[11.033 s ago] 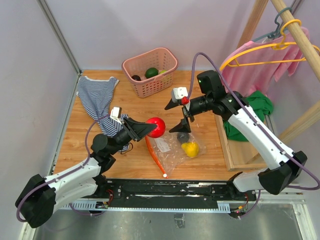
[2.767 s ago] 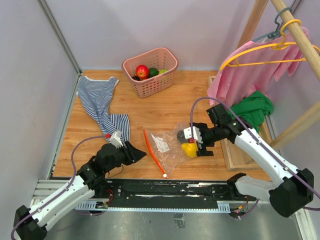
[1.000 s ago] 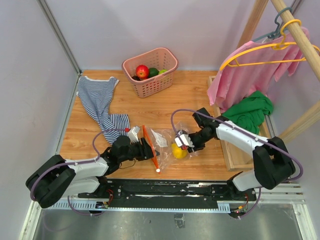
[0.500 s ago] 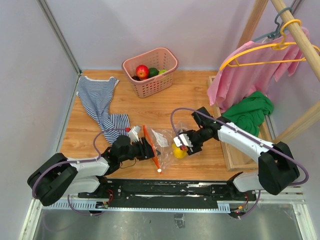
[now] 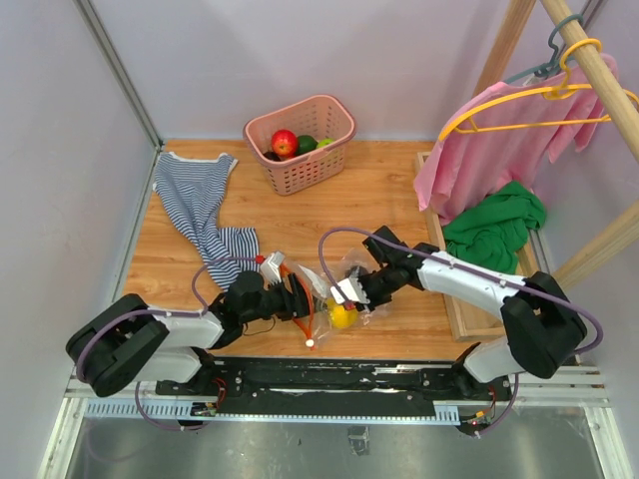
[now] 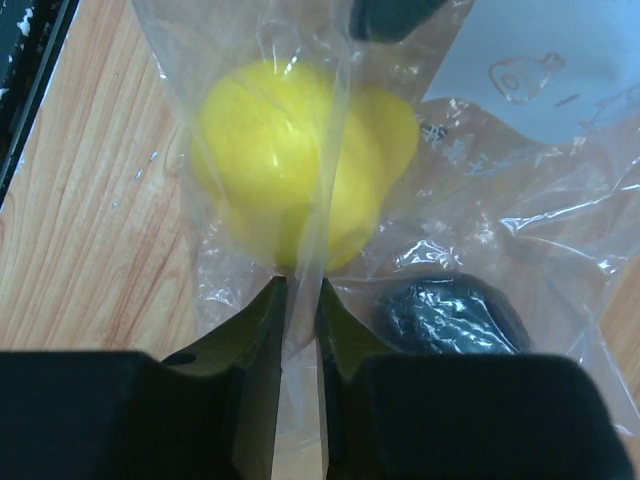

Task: Open the zip-top bag and remove the fake food
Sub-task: Pick up the fake fruit from the zipper food storage bag.

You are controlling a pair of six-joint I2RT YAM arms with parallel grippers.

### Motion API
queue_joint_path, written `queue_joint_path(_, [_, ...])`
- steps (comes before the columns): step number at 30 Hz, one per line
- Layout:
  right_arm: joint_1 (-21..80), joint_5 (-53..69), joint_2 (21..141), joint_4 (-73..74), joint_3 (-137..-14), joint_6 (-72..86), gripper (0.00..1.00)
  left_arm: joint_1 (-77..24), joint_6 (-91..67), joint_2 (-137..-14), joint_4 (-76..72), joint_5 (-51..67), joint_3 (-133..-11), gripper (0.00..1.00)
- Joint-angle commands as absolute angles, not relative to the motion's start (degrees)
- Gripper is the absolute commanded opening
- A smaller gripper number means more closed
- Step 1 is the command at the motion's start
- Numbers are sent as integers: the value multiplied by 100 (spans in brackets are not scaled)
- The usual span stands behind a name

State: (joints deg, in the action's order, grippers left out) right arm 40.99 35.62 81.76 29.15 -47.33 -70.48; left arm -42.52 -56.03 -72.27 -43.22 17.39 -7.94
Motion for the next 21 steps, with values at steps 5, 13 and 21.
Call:
queue_joint_path(5, [4458, 3407, 8519, 2649, -4959, -6055, 11, -4518, -5704, -7592, -4783, 1738, -1026, 78])
queue_joint_path(13, [4434, 3259, 8393, 2906, -5091, -5936, 25, -4570, -5697, -7496, -4594, 1665, -993, 80])
queue_joint_path(21, [4372, 4033, 7458, 3063, -4667, -6521, 63, -4570, -5596, -7041, -4122, 1571, -982, 80])
